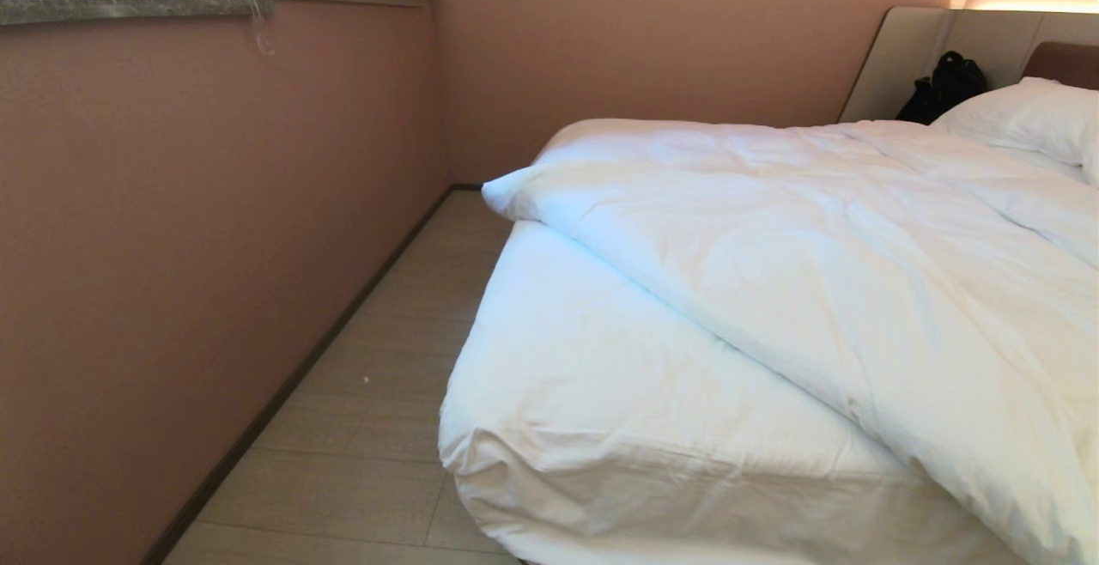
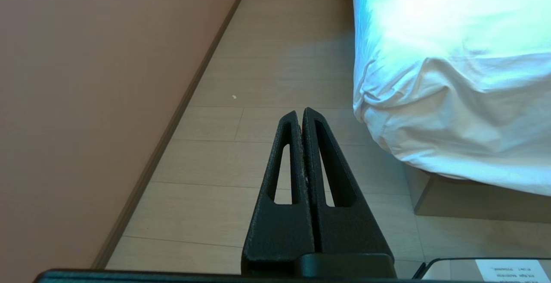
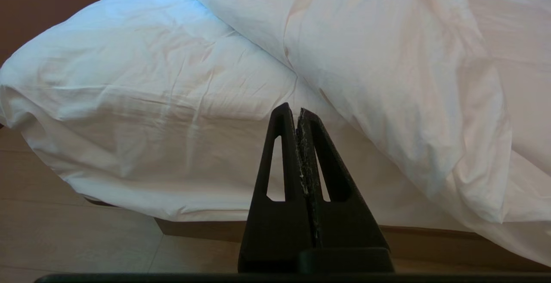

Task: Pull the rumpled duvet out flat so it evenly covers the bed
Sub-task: Hold the folded corner of the quilt

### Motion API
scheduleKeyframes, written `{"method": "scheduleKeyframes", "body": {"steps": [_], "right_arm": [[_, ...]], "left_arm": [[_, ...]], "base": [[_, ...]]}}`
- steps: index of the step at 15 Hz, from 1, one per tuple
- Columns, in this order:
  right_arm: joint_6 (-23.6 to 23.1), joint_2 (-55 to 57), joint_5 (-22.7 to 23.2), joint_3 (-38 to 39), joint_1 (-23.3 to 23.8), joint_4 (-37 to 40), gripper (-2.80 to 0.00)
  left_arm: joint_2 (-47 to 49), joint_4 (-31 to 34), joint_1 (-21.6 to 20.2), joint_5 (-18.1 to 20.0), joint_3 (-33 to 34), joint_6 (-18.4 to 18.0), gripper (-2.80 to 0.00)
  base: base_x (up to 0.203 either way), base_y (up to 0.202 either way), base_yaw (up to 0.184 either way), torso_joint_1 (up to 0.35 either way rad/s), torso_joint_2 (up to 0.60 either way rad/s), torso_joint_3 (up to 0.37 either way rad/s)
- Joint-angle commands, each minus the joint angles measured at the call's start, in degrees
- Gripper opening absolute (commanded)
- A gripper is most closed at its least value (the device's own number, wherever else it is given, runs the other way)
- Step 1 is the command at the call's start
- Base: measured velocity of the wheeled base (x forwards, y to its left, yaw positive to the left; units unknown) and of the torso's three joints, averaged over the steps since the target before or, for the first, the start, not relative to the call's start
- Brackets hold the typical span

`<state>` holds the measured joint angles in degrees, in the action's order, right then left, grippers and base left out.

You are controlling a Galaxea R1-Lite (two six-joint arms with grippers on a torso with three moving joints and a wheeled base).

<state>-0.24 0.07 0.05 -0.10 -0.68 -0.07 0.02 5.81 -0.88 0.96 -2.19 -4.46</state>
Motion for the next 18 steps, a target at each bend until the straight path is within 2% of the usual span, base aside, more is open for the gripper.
{"method": "scheduleKeyframes", "body": {"steps": [1,18], "right_arm": [[0.0,0.0,0.0,0.0,0.0,0.0,-2.80],[0.0,0.0,0.0,0.0,0.0,0.0,-2.80]], "left_arm": [[0.0,0.0,0.0,0.0,0.0,0.0,-2.80],[0.1,0.0,0.0,0.0,0.0,0.0,-2.80]], "base": [[0.000,0.000,0.000,0.000,0.00,0.000],[0.000,0.000,0.000,0.000,0.00,0.000]]}}
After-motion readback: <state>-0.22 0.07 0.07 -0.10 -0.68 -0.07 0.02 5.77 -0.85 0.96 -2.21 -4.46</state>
